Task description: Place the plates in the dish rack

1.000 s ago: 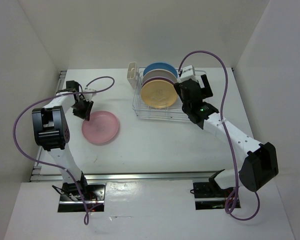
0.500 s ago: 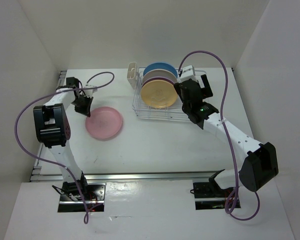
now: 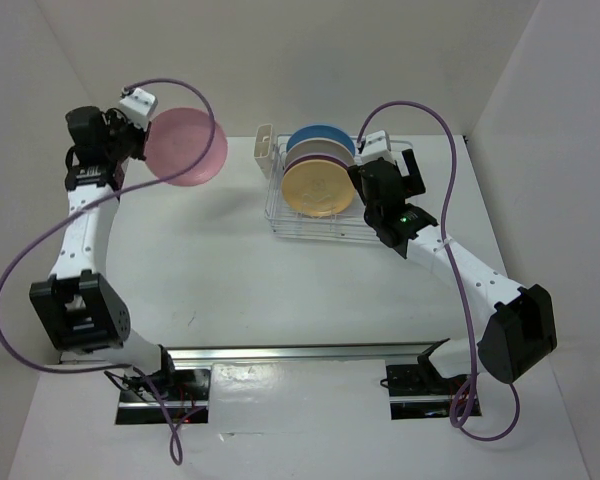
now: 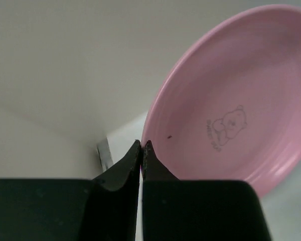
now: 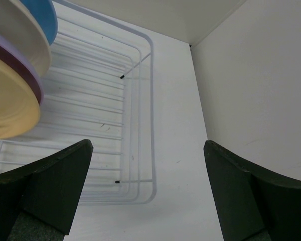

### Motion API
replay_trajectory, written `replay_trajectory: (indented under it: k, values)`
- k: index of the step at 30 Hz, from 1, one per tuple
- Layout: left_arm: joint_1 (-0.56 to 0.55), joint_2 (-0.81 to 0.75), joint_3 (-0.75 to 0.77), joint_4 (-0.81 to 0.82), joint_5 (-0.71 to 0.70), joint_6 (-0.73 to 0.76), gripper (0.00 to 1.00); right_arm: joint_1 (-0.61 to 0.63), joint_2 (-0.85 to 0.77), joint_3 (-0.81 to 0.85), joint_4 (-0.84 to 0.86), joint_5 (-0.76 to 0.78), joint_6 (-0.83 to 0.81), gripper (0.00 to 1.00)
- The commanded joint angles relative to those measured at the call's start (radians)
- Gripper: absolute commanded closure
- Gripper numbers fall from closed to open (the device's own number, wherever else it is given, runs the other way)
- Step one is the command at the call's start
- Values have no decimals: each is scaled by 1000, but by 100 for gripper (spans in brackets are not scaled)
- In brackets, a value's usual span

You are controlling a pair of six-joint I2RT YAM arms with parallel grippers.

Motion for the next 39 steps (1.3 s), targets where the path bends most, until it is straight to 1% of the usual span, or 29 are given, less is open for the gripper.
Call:
replay_trajectory:
  k: [1,2,3,4,5,6,7,9,10,12,13,15,16,17,18,19,22,23,29,31,39]
  values:
    - [-12,-147,-196,569,398,96,100,-7,-12,10,27,0,20,0]
    - [-33,-161,-293,686,415,77,100,-7,-12,10,27,0,20,0]
    - [-67,-161,-322,785,424,42,100,-7,-12,10,27,0,20,0]
    - [-90,-161,-342,855,450,70,100,-7,-12,10,27,11,20,0]
    - [-120,-172,-372,926,463,134,100,-7,-12,10,18,11,20,0]
    - [-163,-172,-389,959,422,191,100,-7,-3,22,18,11,20,0]
    - [-268,-172,-409,1012,248,292,100,-7,-3,22,9,11,32,0]
    - [-329,-141,-416,1109,164,336,100,-7,-3,33,-5,11,41,0]
    - [-373,-129,-416,1141,83,336,100,-7,6,42,-16,11,41,0]
    - [-413,-98,-406,1195,24,379,100,-7,6,42,-31,2,64,0]
    - [-456,-84,-396,1212,-67,393,100,-7,6,42,-31,2,64,0]
    - [-502,-55,-382,1221,-153,426,100,-7,6,42,-44,2,64,0]
    - [-539,-25,-373,1249,-190,427,100,-7,6,42,-44,2,64,0]
    - [-555,-14,-373,1266,-260,407,100,-7,6,42,-53,2,64,0]
    - [-570,-14,-373,1276,-282,407,100,-7,6,51,-53,14,64,0]
    - [-607,1,-373,1276,-345,416,100,-7,6,51,-53,14,64,0]
    - [-662,22,-386,1309,-407,416,100,-7,6,51,-53,25,64,0]
    - [-673,35,-386,1318,-442,390,100,-7,6,51,-53,25,64,0]
    - [-757,45,-417,1329,-496,402,100,-7,6,33,-53,25,64,0]
    - [-757,45,-428,1329,-508,387,100,-7,6,33,-53,34,64,0]
    - [-776,32,-440,1318,-476,388,100,-7,15,24,-44,25,64,0]
